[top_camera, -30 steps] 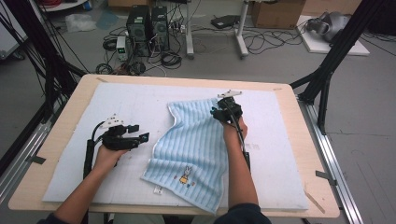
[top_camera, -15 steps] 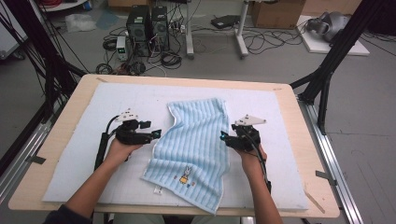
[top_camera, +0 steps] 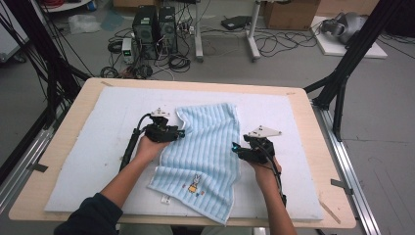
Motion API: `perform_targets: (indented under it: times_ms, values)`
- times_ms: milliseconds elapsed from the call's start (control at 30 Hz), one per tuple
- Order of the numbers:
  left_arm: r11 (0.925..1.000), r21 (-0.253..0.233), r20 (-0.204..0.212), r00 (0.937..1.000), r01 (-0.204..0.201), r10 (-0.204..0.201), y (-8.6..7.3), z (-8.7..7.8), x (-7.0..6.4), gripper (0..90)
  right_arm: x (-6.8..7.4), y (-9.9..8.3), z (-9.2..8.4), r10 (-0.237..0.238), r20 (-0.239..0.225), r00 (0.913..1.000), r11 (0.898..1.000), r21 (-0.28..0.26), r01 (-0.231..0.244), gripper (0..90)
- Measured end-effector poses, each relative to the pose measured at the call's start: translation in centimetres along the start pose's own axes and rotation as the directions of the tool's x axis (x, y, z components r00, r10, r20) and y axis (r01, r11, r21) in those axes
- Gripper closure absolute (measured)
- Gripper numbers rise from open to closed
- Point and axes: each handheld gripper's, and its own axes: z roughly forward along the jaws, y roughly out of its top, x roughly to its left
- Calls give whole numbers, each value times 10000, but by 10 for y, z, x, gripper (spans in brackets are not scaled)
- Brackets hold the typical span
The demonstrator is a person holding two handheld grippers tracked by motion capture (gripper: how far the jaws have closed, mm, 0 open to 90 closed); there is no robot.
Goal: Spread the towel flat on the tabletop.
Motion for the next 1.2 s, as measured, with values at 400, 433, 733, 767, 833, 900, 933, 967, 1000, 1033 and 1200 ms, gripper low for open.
perform_targets:
  times_ms: [400, 433, 733, 767, 833, 900, 933, 967, 1000, 1033, 1200]
  values:
    - [9850, -1438, -1779, 9766, 958, -1209, -2, -13, 47, 838, -4, -8, 10, 445, 113, 9989, 9987, 262, -448, 452]
    - [9842, -1484, -1628, 9793, 964, -1205, -2, -14, 48, 838, -4, -8, 10, 445, 113, 9989, 9987, 262, -448, 452]
    - [9953, -817, -603, 9965, 524, -574, -10, -30, 37, 394, 6, -5, 26, 448, -304, 9985, 9984, 352, -437, 483]
    - [9973, -581, -500, 9976, 452, -481, -11, -31, 36, 394, 8, -4, 28, 384, -345, 9987, 9987, 356, -371, 490]
    - [9988, -398, -397, 9987, 301, -317, -15, -30, 32, 369, 12, -1, 33, 251, -388, 9989, 9985, 502, -232, 496]
    - [9994, -243, -243, 9994, 234, -239, -18, -28, 28, 339, 16, 4, 44, 245, -331, 9992, 9963, 827, -217, 505]
    - [9997, -155, -225, 9996, 179, -183, -19, -27, 26, 339, 16, 4, 44, 245, -331, 9992, 9963, 827, -217, 505]
    - [9999, -85, -249, 9996, 131, -133, -21, -25, 23, 340, 17, 6, 48, 175, -235, 9996, 9948, 1010, -150, 530]
    - [9999, -68, -354, 9993, -89, 87, -21, -25, 21, 336, 18, 7, 52, 39, -114, 9999, 9929, 1190, -25, 541]
    - [9998, -73, -340, 9992, -206, 204, -22, -25, 19, 337, 19, 7, 54, -39, -149, 9999, 9929, 1191, 57, 564]
    - [9912, 243, -614, 9894, -1304, 1316, -22, -22, 9, 671, 15, 8, 55, 142, -560, 9983, 9930, 1175, -75, 759]
